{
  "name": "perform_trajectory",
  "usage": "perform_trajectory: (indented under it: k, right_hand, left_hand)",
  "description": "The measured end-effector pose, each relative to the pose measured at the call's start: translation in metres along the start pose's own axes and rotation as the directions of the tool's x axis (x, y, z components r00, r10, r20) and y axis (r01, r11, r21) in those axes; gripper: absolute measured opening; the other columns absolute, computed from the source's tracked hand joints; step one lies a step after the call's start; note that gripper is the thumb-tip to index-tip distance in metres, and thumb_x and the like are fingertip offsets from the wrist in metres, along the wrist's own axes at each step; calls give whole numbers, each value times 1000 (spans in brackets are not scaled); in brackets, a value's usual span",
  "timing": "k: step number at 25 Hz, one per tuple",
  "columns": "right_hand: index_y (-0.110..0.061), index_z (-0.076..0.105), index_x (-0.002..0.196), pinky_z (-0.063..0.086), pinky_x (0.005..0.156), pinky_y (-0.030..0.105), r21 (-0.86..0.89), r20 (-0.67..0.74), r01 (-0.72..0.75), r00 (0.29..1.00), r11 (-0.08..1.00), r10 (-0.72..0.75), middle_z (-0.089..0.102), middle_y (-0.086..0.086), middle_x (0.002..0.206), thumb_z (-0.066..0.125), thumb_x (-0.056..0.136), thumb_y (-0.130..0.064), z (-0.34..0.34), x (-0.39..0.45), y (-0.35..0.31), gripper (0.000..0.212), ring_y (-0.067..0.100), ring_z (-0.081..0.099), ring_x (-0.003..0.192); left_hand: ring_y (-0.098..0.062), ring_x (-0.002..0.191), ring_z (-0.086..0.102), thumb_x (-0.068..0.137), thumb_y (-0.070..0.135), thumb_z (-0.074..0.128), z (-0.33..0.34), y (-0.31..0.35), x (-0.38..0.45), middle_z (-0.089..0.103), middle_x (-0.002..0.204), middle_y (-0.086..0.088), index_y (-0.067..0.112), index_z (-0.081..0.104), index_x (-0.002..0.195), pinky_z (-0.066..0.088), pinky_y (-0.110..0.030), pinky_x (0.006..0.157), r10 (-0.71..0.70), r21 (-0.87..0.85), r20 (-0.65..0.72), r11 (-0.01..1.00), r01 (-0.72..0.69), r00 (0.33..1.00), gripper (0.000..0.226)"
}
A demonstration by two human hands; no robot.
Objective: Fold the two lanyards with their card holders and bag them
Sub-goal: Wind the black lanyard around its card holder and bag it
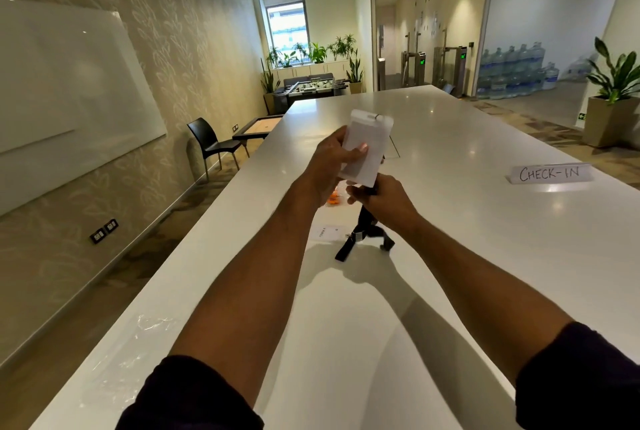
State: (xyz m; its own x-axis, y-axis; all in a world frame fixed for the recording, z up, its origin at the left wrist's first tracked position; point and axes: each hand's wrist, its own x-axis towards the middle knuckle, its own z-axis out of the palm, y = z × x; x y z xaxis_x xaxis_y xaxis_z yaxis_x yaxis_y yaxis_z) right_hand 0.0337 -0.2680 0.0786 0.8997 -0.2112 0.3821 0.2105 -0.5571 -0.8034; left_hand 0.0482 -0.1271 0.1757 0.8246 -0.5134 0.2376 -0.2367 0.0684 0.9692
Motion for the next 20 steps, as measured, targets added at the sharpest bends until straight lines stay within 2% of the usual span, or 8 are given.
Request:
perform_trajectory:
  k: [2,4,6,9,11,14,17,20]
  right_hand:
    - [-28,70,103,61,72,35,30,-47,-2,999,1000,3,78,-6,81,64,95,-31,-5,-3,-4,10,8,72,70]
    - [-26,71,102,64,76,40,91,-66,-33,997,995,39,77,-3,78,60,98,-20,-14,-8,-2,13,16,75,74]
    - [-25,71,100,64,71,36,130,-93,-64,993,989,76,77,1,82,55,99,-12,-26,-13,4,20,19,76,76]
    - [-28,70,97,56,60,23,157,-172,-44,982,987,72,75,5,83,58,97,-10,-44,-20,12,22,10,70,67]
    - [-29,72,100,50,62,22,138,-211,8,977,990,22,70,3,77,70,93,-23,-53,-27,12,9,7,61,63]
    - [-25,74,103,46,64,21,132,-201,119,975,984,-91,66,9,78,79,88,-37,-60,-37,9,20,12,56,68]
    - [-19,74,97,48,73,32,111,-209,129,972,985,-104,68,5,85,71,94,-30,-65,-41,13,12,15,59,78]
    - [-21,75,98,49,85,38,-66,-234,77,968,995,-90,66,0,97,66,96,-25,-68,-42,25,10,18,61,93]
  left_hand:
    - [-47,119,55,87,13,68,1,12,-2,60,123,-23,5,53,131,49,-59,101,83,-9,-106,996,-84,991,47]
    - [-35,105,60,93,8,64,-5,17,-1,64,108,-8,12,56,123,57,-46,89,151,-9,-250,987,-158,956,31]
    - [-21,95,62,93,10,64,-13,18,1,64,102,0,17,58,119,57,-31,75,177,-12,-376,981,-196,910,27]
    - [-10,86,61,93,15,65,-21,6,2,62,96,8,23,59,112,53,-17,62,173,18,-508,982,-190,844,21]
    - [-9,85,61,93,17,64,-24,-5,1,61,93,11,27,58,107,52,-18,63,164,42,-549,985,-169,819,19]
    - [-10,86,60,94,20,63,-28,-19,-1,58,94,10,29,55,109,50,-21,64,123,55,-572,992,-112,811,19]
    - [-9,84,59,94,21,63,-35,-31,-4,59,97,6,29,53,111,48,-19,61,88,74,-579,996,-55,811,21]
    - [-17,93,60,94,19,62,-44,-41,-8,58,102,2,26,53,111,48,-19,65,62,99,-610,995,-2,790,21]
